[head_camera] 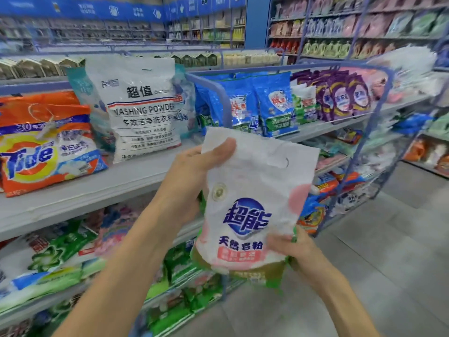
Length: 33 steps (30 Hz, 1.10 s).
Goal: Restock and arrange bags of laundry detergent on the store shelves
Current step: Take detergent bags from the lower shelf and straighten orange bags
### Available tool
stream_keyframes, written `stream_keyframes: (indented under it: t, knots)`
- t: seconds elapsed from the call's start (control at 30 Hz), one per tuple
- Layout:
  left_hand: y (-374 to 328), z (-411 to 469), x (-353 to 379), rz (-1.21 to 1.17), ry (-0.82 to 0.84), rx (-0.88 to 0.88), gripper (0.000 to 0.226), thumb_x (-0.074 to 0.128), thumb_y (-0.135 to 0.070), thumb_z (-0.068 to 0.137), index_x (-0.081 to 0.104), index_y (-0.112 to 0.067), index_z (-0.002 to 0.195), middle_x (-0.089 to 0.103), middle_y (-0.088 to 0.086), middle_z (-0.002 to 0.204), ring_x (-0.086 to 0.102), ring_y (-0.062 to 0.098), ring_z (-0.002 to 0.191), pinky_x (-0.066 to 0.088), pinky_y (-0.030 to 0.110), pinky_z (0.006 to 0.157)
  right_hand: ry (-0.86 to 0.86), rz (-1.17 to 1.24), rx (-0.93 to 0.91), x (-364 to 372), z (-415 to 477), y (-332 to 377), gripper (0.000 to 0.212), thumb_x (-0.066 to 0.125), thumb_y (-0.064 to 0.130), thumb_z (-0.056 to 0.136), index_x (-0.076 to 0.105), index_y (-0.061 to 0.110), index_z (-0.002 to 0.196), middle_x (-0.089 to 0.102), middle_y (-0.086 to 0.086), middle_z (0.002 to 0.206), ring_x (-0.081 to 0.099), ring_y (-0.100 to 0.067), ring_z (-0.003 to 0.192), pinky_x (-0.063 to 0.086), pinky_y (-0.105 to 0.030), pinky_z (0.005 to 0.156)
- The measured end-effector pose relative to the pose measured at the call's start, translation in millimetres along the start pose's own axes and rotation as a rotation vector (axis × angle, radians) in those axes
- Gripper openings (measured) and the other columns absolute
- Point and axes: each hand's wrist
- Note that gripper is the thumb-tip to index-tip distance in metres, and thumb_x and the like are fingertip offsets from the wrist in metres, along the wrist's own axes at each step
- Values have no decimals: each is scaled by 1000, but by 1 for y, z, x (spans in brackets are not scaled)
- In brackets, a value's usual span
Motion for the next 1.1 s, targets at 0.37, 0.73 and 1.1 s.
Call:
stream_keyframes:
  t: [0.37,0.73,1.1]
  knots:
    - [24,60,93,-39,-60,-5,28,67,-28,89,75,-7,105,78,15,102,77,27,86,64,38,78,-41,-46,29,-95,0,-14,91,102,49,38,71,13,116,78,-9,110,74,-29,103,57,-42,90]
    - [132,142,96,150,-70,-230,37,82,-30,79,76,-17,113,77,12,111,74,35,102,54,55,99,-155,310,214,-185,69,-22,89,93,23,52,58,5,132,71,-28,117,70,-50,101,55,-64,91]
    - [246,183,113,5,-211,-481,122,100,-35,48,35,-35,150,73,8,123,75,38,98,56,58,92,-165,318,346,-258,149,-39,78,91,26,54,67,6,125,69,-30,118,66,-55,107,47,-74,96]
Point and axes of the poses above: each hand's wrist, its own z-axis towards the middle knuckle, its own x-axis out of the palm, y = z × x
